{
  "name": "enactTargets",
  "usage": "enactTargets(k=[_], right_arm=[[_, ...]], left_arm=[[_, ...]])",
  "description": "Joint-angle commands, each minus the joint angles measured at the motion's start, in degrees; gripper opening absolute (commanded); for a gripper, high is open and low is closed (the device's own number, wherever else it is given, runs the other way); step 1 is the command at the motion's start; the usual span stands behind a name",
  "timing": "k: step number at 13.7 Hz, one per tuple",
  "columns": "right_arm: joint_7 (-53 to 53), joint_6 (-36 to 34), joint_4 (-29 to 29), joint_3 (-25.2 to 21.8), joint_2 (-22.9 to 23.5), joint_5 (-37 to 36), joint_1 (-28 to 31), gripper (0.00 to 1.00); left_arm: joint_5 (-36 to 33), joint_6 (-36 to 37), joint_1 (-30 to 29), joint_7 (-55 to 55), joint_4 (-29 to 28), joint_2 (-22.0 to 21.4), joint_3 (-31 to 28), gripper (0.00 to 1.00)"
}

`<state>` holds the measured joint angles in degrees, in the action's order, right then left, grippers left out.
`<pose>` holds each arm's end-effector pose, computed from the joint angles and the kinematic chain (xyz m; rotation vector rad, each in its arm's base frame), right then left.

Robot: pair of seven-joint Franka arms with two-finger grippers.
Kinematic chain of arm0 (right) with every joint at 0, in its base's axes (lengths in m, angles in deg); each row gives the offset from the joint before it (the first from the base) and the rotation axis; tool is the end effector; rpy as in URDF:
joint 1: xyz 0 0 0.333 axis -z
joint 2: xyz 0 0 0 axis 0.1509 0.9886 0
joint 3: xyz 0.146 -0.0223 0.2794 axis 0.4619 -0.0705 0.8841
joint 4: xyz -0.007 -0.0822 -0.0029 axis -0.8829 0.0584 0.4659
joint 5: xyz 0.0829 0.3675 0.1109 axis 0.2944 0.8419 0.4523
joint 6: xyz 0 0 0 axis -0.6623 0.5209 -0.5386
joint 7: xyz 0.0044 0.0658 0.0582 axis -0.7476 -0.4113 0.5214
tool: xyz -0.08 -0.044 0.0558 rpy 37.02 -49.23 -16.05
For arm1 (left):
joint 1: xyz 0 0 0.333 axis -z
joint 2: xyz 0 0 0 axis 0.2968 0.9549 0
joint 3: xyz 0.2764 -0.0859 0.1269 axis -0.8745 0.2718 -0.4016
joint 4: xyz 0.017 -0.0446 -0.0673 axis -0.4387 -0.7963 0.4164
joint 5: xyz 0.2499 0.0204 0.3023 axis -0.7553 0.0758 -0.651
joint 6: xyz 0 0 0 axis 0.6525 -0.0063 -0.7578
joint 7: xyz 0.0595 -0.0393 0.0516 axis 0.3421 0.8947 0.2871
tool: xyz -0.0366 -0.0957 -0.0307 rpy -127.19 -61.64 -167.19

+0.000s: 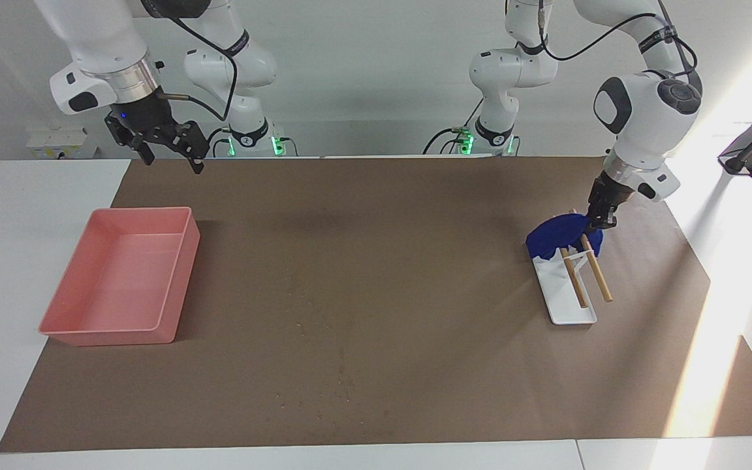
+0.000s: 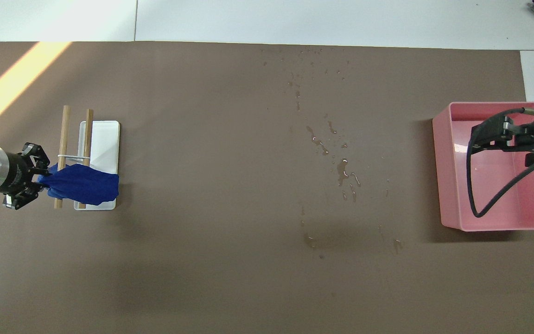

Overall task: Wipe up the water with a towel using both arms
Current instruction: 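Lift the blue towel off the white rack with the left gripper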

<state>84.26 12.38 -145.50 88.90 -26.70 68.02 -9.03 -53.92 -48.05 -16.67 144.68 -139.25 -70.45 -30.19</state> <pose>0.5476 0.0326 0.6522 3.1014 -0.3855 -0.0517 0.5294 0.0245 0.4559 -2.5496 -1.8328 -0.0099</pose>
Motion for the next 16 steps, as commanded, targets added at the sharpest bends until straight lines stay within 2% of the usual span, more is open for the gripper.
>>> enactTargets(k=[1,5,8,14,16], right_arm=[[-1.0,-0.3,-1.6,0.3,-1.5,0.4,0.6,1.0],[-1.0,-0.2,-1.6,0.3,-1.5,0.4,0.6,1.0],[-1.0,-0.3,-1.6,0.4,-1.5,0.4,0.6,1.0],[-0.4,-0.1,-1.6,0.8,-1.5,0.4,0.1,1.0],[3.8,0.2,-1.6,0.9,-1.5,0.7,-1.4,1.0]], left_arm=[[2.4,8.9,1.6,0.7,10.0,3.3,-0.1,0.0],[7.5,18.8,2.4,1.8,17.9,3.0,0.2,0.0],[10.7,22.4,2.3,10.0,22.5,2.7,4.4,0.0],[12.1,20.8,2.4,35.3,26.2,2.7,19.4,0.0],[11.7,18.2,2.4,42.5,26.7,2.8,23.7,0.0]])
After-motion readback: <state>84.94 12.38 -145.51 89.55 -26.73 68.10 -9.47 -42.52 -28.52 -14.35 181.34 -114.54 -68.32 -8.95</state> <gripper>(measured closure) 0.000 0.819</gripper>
